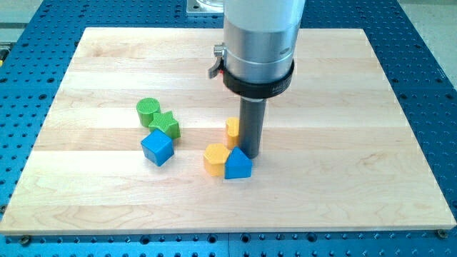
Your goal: Move the yellow heart into the hexagon
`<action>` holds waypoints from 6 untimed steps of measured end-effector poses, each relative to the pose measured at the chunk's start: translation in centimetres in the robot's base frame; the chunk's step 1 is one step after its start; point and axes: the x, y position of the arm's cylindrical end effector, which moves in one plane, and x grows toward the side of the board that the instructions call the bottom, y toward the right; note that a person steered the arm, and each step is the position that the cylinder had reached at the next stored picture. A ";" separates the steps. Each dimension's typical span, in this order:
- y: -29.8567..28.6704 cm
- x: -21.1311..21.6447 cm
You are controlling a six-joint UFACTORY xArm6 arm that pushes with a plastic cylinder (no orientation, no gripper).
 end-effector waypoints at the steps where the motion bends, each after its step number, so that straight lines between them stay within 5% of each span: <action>1: 4.2 -3.7; 3: -1.4 -1.8; 4: -1.4 -5.5; 6: -3.2 -0.1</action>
